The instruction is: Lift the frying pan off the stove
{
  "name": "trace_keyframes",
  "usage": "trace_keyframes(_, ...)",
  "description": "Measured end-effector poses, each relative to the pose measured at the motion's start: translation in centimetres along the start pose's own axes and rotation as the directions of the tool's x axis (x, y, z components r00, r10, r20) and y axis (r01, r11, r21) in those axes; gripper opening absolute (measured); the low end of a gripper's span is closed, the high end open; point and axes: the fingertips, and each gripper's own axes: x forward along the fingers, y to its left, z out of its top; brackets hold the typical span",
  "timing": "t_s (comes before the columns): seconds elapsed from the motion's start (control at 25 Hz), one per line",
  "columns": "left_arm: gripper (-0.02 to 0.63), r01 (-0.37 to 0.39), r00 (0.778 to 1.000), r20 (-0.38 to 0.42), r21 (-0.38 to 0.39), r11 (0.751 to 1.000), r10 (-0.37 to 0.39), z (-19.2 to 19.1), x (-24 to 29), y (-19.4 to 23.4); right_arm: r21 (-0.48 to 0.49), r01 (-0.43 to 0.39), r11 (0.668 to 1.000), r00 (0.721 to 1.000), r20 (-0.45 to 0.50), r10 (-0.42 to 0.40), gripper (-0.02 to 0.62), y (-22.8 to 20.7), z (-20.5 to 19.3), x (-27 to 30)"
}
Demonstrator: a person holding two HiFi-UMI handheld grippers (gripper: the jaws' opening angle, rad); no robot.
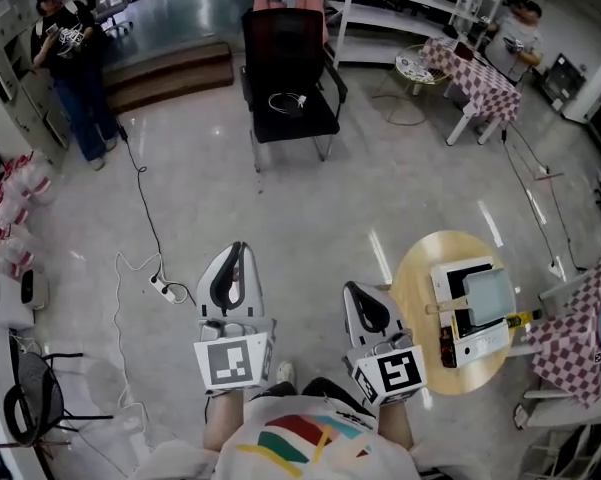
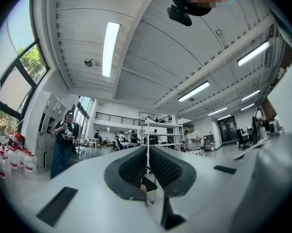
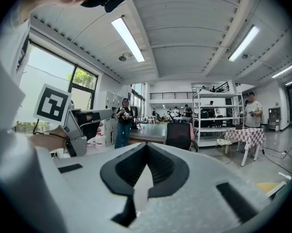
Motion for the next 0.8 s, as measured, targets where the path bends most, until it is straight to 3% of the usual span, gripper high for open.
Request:
trace_keyframes(0.16, 0.020, -0.022, 0.997, -0.068, -0.002, 1.000, 0.022, -1.9, 0.8, 0.6, 0.035, -0.006, 0.999, 1.000, -0.021, 0.007, -0.006, -0.9, -1.0, 1.1)
trace_keyframes(0.52, 0.020, -0.088, 0.995, -0.055, 0.001, 0.996, 0.088, -1.4, 0.6, 2.2, 0.009, -0.083, 0.996, 0.996, 0.008, 0.083, -0.006, 0.0, 0.1, 3.4)
trace_keyframes(0.6, 0.020, -0.071, 0.996, -0.053, -0.008, 0.997, 0.070, -1.7, 0.9, 1.8, 0.002, -0.058, 0.998, 0.998, 0.018, 0.057, -0.006, -0.5, 0.3, 3.4)
trace_keyframes(0.8, 0.020, 0.058, 0.996, -0.069, -0.027, 0.998, -0.060, -3.4, 3.6, -2.6, 0.016, 0.079, 0.997, 0.996, 0.041, -0.079, -0.006, -4.9, 0.8, 1.1)
